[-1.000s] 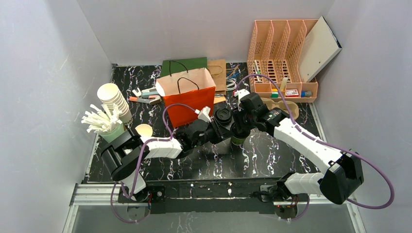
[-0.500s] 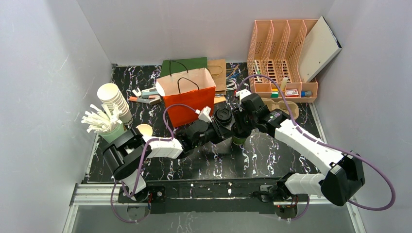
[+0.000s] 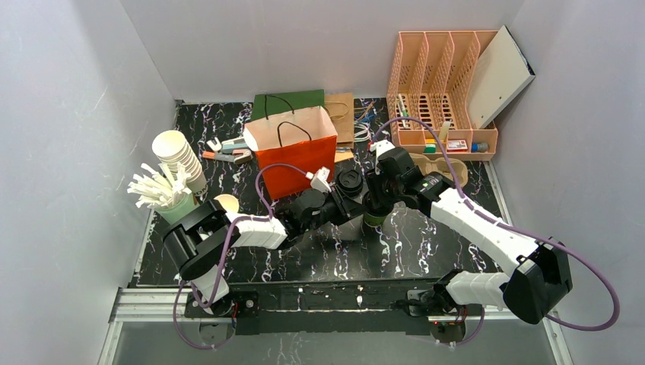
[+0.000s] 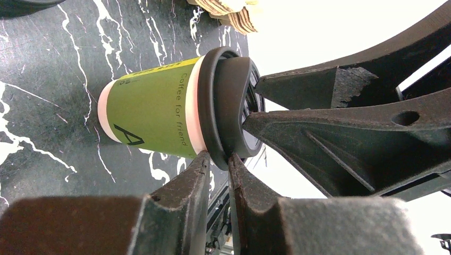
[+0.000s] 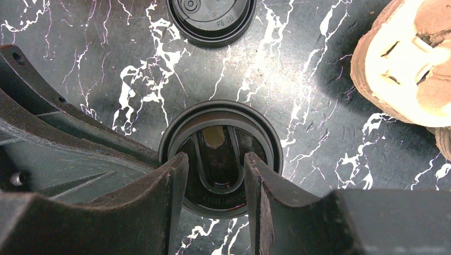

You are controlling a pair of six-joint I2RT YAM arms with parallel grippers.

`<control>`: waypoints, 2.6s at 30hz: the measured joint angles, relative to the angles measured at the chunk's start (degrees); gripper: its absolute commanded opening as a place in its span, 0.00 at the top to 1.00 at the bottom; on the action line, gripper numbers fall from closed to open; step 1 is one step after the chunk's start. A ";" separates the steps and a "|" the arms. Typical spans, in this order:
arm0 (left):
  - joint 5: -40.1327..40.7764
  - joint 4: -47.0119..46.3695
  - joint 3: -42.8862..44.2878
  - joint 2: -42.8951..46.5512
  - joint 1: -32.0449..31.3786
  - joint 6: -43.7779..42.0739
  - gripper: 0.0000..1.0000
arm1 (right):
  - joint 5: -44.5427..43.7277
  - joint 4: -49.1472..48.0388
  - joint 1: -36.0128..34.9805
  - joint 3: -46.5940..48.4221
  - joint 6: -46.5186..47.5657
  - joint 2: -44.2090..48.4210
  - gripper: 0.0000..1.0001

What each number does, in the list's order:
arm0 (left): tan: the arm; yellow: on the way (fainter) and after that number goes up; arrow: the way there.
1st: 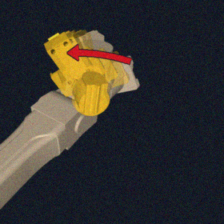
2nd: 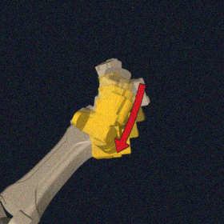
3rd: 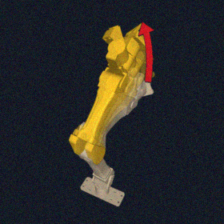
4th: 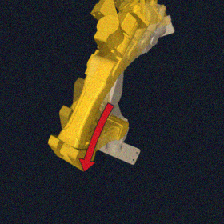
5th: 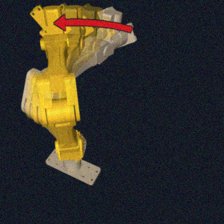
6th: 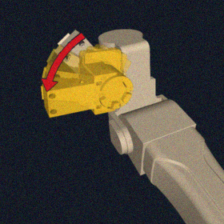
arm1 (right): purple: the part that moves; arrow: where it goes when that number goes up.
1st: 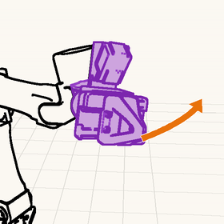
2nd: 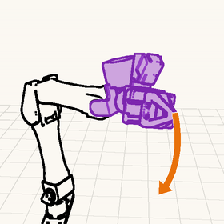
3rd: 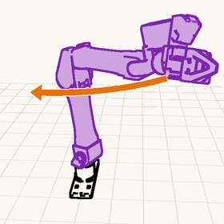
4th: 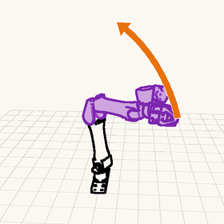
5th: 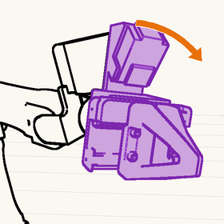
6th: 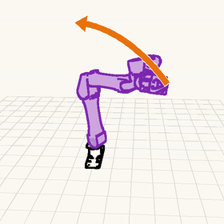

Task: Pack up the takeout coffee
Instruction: Adjust the coffee cup at the center of the board.

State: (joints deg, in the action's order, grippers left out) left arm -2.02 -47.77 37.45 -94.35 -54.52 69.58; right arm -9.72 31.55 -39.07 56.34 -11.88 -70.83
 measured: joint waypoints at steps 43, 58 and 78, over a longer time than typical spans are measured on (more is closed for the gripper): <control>4.13 -5.33 -0.85 -2.91 -1.60 0.44 0.91 | -1.11 -3.02 0.11 -1.42 -1.05 0.24 0.48; 4.68 2.47 3.26 -2.97 -1.66 1.11 0.93 | -2.62 -3.13 0.46 -1.42 -1.03 0.15 0.48; 6.60 10.47 6.95 -2.36 -2.23 0.50 0.94 | -3.45 -3.80 0.70 -1.88 -1.33 0.28 0.49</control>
State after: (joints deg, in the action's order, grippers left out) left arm 4.58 -37.30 44.40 -96.71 -56.75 70.08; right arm -13.17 27.75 -38.37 54.46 -13.21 -70.54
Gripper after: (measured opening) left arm 0.148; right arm 0.515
